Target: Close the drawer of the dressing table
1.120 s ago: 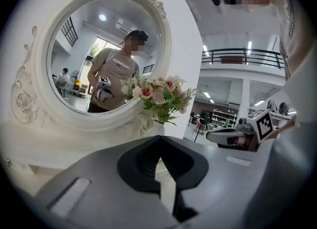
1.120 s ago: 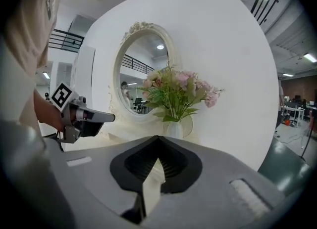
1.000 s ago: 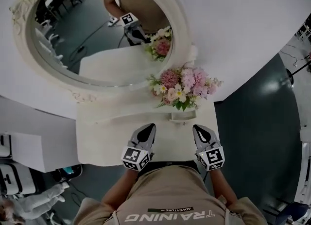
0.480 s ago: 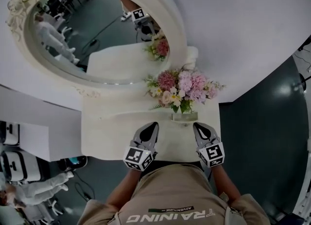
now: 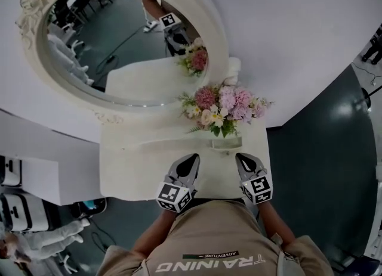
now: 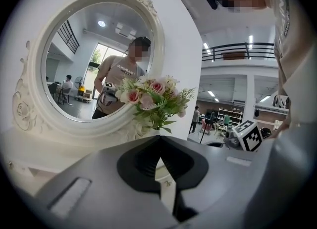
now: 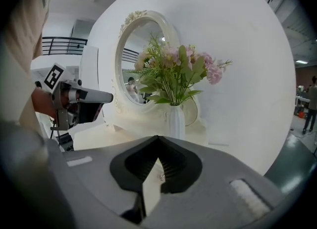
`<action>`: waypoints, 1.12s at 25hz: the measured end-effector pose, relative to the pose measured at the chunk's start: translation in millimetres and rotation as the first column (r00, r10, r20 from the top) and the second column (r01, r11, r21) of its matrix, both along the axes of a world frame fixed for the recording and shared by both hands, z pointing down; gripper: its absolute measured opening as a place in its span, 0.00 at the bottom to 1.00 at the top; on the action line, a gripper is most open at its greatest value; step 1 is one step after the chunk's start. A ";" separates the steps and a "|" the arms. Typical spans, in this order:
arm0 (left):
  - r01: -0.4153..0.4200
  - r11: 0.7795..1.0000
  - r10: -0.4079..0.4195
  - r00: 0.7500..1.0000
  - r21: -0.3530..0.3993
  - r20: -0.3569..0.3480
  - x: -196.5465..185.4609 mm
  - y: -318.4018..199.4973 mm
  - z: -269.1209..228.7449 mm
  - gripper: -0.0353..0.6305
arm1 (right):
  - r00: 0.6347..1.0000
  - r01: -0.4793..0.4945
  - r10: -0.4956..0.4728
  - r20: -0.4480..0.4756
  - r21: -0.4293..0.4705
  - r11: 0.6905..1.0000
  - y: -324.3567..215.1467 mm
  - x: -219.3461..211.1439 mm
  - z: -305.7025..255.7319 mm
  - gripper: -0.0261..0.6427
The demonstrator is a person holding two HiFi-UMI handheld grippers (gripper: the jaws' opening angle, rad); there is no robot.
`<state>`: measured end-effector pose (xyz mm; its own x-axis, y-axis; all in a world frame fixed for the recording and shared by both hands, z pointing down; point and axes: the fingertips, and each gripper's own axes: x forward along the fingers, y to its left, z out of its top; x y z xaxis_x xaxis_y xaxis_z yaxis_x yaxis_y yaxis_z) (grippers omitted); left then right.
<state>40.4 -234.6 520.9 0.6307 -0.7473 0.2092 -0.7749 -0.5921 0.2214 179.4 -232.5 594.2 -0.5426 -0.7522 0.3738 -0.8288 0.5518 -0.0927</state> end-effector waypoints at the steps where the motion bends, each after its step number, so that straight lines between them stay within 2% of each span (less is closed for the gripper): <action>1: -0.005 1.000 0.005 1.000 0.006 -0.007 -0.5 -0.1 -1.4 0.07 | 1.000 -0.008 0.008 -0.001 -0.005 1.000 1.4 -1.4 2.7 0.04; 6: -0.023 1.000 0.023 0.999 0.000 -0.030 -7.1 2.4 -0.2 0.07 | 0.998 -0.065 0.064 -0.012 -0.076 0.995 2.5 -8.1 37.0 0.04; 10: -0.054 0.999 0.054 0.998 0.010 -0.033 -10.7 7.3 -4.0 0.07 | 0.992 -0.124 0.126 0.006 -0.159 0.980 -1.9 -9.6 64.9 0.04; 13: -0.048 0.999 0.048 0.998 0.003 -0.034 -21.3 10.0 -3.1 0.07 | 0.990 -0.134 0.140 0.013 -0.220 0.966 -4.2 -16.1 82.7 0.04; 20: -0.012 1.000 0.012 0.999 -0.004 -0.044 -45.0 6.1 -3.5 0.07 | 0.987 -0.157 0.142 -0.069 -0.305 0.939 -20.5 -19.3 119.0 0.04; 28: 0.023 1.000 -0.024 0.999 -0.020 -0.047 -58.5 2.7 2.9 0.07 | 0.982 -0.187 0.177 -0.061 -0.340 0.921 -32.2 -12.4 130.9 0.04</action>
